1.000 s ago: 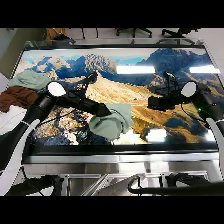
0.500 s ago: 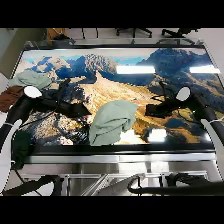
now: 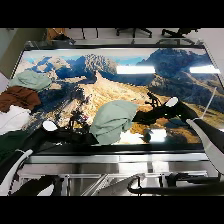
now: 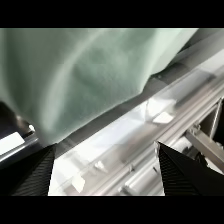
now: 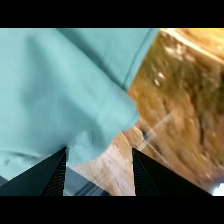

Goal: Fold the shirts.

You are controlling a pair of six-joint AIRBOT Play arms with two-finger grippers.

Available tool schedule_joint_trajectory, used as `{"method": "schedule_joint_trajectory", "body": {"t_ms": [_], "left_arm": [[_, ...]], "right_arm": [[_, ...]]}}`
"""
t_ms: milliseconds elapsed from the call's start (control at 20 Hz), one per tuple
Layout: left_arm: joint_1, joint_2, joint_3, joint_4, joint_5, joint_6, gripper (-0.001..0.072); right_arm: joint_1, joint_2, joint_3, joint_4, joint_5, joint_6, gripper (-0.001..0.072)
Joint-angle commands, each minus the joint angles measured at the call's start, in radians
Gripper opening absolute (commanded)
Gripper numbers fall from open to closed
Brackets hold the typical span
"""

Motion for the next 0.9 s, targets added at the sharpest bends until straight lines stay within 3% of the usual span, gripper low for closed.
{"method": "schedule_joint_trajectory", "body": {"t_ms": [0, 50, 100, 150, 250, 300, 450, 700, 850], "left_arm": [[-0.125, -0.036, -0.062, -0.055, 0.238, -0.034, 0.0698], [-0.134, -0.061, -0.045, -0.055, 0.254, -0.034, 0.0697], [-0.132, -0.089, -0.017, -0.054, 0.249, -0.034, 0.0644], [-0.127, -0.111, 0.012, -0.051, 0.237, -0.032, 0.0462], [-0.102, -0.142, 0.076, -0.045, 0.180, -0.004, 0.0137], [-0.077, -0.150, 0.113, -0.045, 0.139, 0.017, 0.0016], [0.006, -0.151, 0.217, -0.042, 0.041, 0.023, 0.0016], [0.129, -0.146, 0.346, 0.033, -0.166, 0.004, 0.0016], [0.152, -0.105, 0.291, 0.083, -0.184, -0.014, 0.0019]], "right_arm": [[0.001, -0.080, -0.004, 0.166, -0.025, -0.151, 0.0448], [0.001, -0.093, -0.004, 0.192, -0.029, -0.179, 0.0448], [0.001, -0.103, -0.004, 0.208, -0.040, -0.195, 0.0446], [0.000, -0.113, -0.003, 0.219, -0.051, -0.195, 0.0367], [0.000, -0.118, -0.002, 0.237, -0.053, -0.239, 0.0104], [0.000, -0.117, 0.001, 0.259, -0.047, -0.259, 0.0021], [-0.015, -0.093, 0.051, 0.277, -0.022, -0.299, 0.0019], [-0.084, -0.007, 0.140, 0.260, 0.055, -0.276, 0.0019], [-0.086, -0.011, 0.128, 0.197, 0.081, -0.244, 0.0020]]}}
